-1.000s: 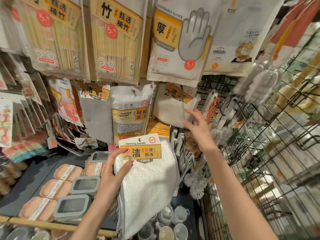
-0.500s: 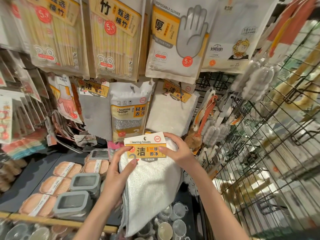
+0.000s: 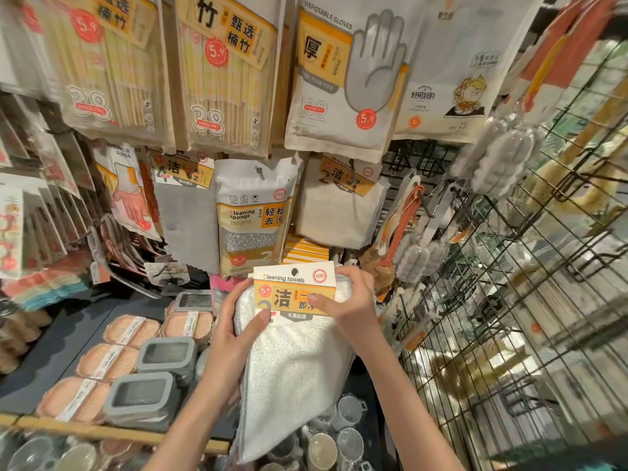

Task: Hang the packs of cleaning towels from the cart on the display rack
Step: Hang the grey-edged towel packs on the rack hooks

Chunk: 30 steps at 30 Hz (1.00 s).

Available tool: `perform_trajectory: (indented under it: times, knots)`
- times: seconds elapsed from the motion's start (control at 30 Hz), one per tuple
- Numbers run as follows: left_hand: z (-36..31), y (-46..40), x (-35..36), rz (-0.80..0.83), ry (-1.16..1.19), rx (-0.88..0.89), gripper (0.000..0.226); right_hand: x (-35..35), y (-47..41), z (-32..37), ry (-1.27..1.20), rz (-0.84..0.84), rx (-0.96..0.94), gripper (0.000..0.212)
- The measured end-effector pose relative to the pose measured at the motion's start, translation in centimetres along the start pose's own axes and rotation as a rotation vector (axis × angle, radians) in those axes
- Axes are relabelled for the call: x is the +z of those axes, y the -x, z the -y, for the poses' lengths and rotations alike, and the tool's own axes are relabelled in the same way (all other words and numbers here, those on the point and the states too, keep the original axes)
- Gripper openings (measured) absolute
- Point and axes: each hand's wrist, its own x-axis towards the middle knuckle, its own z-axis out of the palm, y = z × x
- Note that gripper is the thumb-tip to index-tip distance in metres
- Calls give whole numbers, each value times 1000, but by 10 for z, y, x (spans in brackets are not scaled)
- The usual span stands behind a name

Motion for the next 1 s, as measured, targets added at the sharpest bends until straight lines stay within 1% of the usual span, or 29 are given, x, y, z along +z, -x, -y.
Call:
perform_trajectory:
  times: [0.1, 0.23, 0.33, 0.5, 0.57, 0.67, 0.83, 0.9, 1.0]
  knots:
    - [-3, 0, 2, 15, -39, 2, 46, -1, -3, -2, -45, -21, 18, 43]
    - [-6, 0, -1, 4, -45, -6, 52, -15, -10, -3, -254, 18, 80, 43]
    - [-8, 1, -1, 17, -51, 11, 55, -24, -15, -3, -280, 21, 64, 41]
    - [-8, 1, 0, 39, -61, 12, 40, -25, -16, -4, -313, 35, 39, 41]
    - [-8, 1, 0, 24, -78, 20, 34, -24, -17, -5, -322, 33, 26, 41]
    - [-8, 0, 1, 0, -92, 22, 41, -24, -17, -4, -307, 21, 2, 42]
    - [-4, 0, -1, -39, -58, 22, 46, -29, -23, -2, -207, -85, -43, 45]
    - [-4, -1, -1, -48, -51, 21, 49, -32, -27, -1, -160, -58, -68, 42]
    - [-4, -3, -2, -67, -62, 29, 39, -36, -32, 0, -65, -1, -72, 45]
